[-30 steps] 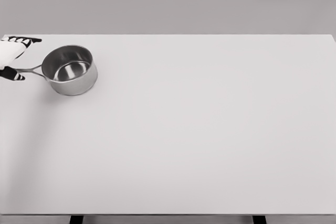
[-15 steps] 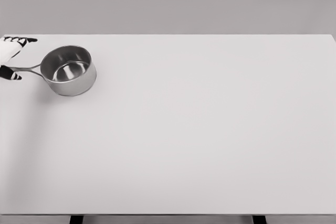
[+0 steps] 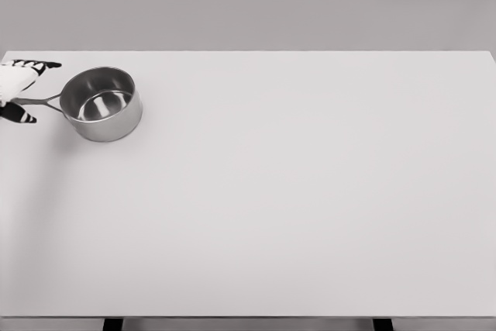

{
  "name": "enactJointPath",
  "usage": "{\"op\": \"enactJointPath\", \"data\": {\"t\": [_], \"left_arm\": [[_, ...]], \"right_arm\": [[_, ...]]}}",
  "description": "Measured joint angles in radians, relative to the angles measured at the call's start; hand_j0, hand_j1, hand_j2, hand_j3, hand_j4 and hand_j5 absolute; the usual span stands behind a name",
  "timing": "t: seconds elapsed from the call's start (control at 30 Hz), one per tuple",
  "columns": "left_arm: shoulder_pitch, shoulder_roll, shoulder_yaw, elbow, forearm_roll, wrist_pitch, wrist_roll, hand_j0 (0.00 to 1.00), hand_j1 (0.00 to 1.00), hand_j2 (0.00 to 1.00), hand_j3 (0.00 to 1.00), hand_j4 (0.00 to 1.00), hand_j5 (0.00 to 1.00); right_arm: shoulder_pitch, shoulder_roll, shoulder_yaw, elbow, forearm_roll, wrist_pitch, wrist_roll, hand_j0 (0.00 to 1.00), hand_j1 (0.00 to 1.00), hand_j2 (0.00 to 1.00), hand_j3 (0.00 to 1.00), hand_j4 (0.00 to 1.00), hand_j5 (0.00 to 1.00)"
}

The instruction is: Rotate pot handle

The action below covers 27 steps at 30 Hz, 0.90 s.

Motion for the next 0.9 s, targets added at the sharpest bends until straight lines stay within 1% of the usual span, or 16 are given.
{"op": "enactJointPath", "data": {"t": [0.1,0.23,0.33,0.37,0.4,0.47,0.5,0.6,0.67,0.73,0.83,0.9], "left_arm": [[0.058,0.024,0.001,-0.055,0.043,-0.010,0.001,1.00,1.00,1.00,1.00,1.00,1.00],[0.094,0.054,0.006,-0.137,0.107,-0.014,0.010,1.00,1.00,1.00,1.00,1.00,1.00],[0.149,0.085,0.017,-0.212,0.177,-0.015,0.026,1.00,1.00,1.00,1.00,1.00,1.00],[0.206,0.099,0.024,-0.247,0.209,-0.019,0.039,1.00,1.00,1.00,1.00,1.00,1.00],[0.230,0.114,0.034,-0.281,0.249,-0.022,0.052,1.00,1.00,1.00,1.00,1.00,1.00],[0.305,0.134,0.073,-0.354,0.300,-0.041,0.074,1.00,1.00,1.00,1.00,1.00,1.00],[0.324,0.141,0.099,-0.391,0.323,-0.048,0.081,1.00,1.00,1.00,1.00,1.00,1.00],[0.436,0.151,0.203,-0.508,0.408,-0.109,0.093,1.00,1.00,1.00,1.00,1.00,1.00],[0.460,0.154,0.268,-0.580,0.485,-0.153,0.096,1.00,1.00,1.00,1.00,1.00,1.00],[0.472,0.153,0.299,-0.640,0.546,-0.176,0.098,1.00,1.00,1.00,1.00,1.00,1.00],[0.499,0.147,0.300,-0.687,0.587,-0.191,0.099,1.00,1.00,1.00,1.00,1.00,1.00],[0.512,0.144,0.261,-0.700,0.597,-0.196,0.097,1.00,1.00,1.00,1.00,1.00,1.00]], "right_arm": [[0.000,0.000,0.000,0.000,0.000,0.000,0.000,1.00,1.00,1.00,1.00,1.00,1.00],[0.000,0.000,0.000,0.000,0.000,0.000,0.000,1.00,1.00,1.00,1.00,1.00,1.00],[0.000,0.000,0.000,0.000,0.000,0.000,0.000,1.00,1.00,1.00,1.00,1.00,1.00],[0.000,0.000,0.000,0.000,0.000,0.000,0.000,1.00,1.00,1.00,1.00,1.00,1.00],[0.000,0.000,0.000,0.000,0.000,0.000,0.000,1.00,1.00,1.00,1.00,1.00,1.00],[0.000,0.000,0.000,0.000,0.000,0.000,0.000,1.00,1.00,1.00,1.00,1.00,1.00],[0.000,0.000,0.000,0.000,0.000,0.000,0.000,1.00,1.00,1.00,1.00,1.00,1.00],[0.000,0.000,0.000,0.000,0.000,0.000,0.000,1.00,1.00,1.00,1.00,1.00,1.00],[0.000,0.000,0.000,0.000,0.000,0.000,0.000,1.00,1.00,1.00,1.00,1.00,1.00],[0.000,0.000,0.000,0.000,0.000,0.000,0.000,1.00,1.00,1.00,1.00,1.00,1.00],[0.000,0.000,0.000,0.000,0.000,0.000,0.000,1.00,1.00,1.00,1.00,1.00,1.00],[0.000,0.000,0.000,0.000,0.000,0.000,0.000,1.00,1.00,1.00,1.00,1.00,1.00]]}}
